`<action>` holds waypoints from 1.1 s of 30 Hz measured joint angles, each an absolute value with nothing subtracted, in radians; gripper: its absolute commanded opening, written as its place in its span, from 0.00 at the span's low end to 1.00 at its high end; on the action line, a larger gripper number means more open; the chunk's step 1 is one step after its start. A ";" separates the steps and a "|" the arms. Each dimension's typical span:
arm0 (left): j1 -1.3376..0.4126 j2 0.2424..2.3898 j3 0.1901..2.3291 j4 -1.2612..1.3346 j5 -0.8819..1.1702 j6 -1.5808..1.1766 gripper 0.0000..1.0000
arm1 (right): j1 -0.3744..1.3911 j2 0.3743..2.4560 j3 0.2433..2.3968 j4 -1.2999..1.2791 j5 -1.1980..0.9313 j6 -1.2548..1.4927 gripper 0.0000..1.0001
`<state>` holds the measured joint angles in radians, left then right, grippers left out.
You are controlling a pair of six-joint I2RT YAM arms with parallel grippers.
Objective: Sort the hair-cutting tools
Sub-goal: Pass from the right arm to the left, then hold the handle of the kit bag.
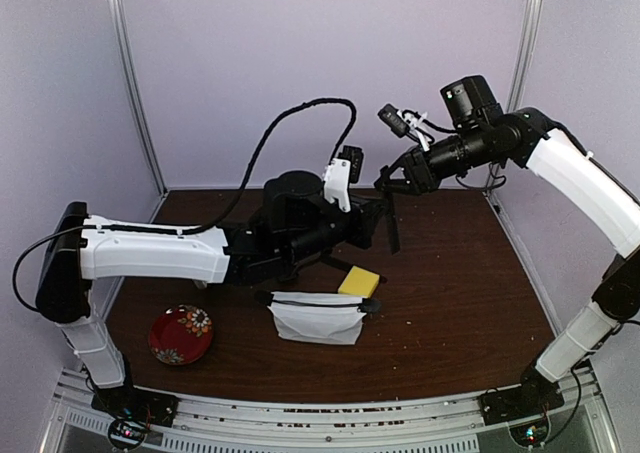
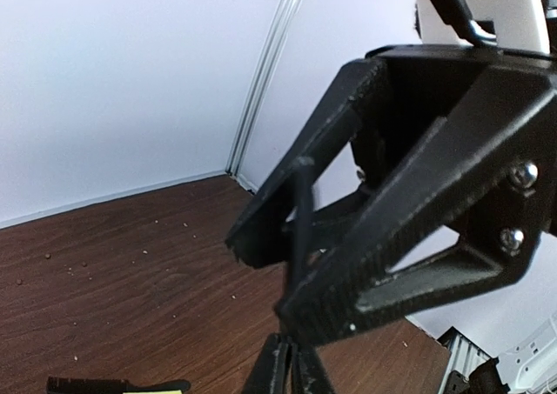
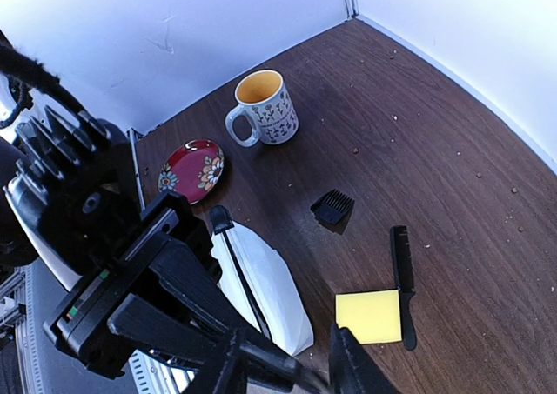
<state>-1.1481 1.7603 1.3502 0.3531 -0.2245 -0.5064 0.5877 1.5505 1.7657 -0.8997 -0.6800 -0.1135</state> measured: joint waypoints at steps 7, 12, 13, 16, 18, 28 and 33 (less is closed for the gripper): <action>-1.147 1.776 1.350 0.375 -0.207 -0.501 0.00 | 0.588 1.542 1.750 -0.899 -0.679 -0.091 0.56; -1.147 1.775 1.350 0.379 -0.189 -0.472 0.00 | 0.582 1.506 1.742 -0.900 -0.670 -0.083 0.61; -1.147 1.773 1.350 0.379 -0.179 -0.462 0.00 | 0.578 1.491 1.742 -0.900 -0.670 -0.084 0.62; -1.144 1.756 1.346 0.341 -0.144 -0.428 0.00 | 0.549 1.441 1.732 -0.896 -0.671 -0.089 0.63; -1.140 1.732 1.344 0.293 -0.114 -0.399 0.00 | 0.513 1.388 1.682 -0.875 -0.668 -0.090 0.63; -1.127 1.527 1.357 -0.063 0.073 -0.131 0.00 | 0.454 1.181 1.193 -0.773 -0.638 -0.105 0.62; -1.127 1.467 1.412 -0.314 0.139 0.010 0.00 | 0.454 1.172 1.063 -0.741 -0.662 -0.094 0.62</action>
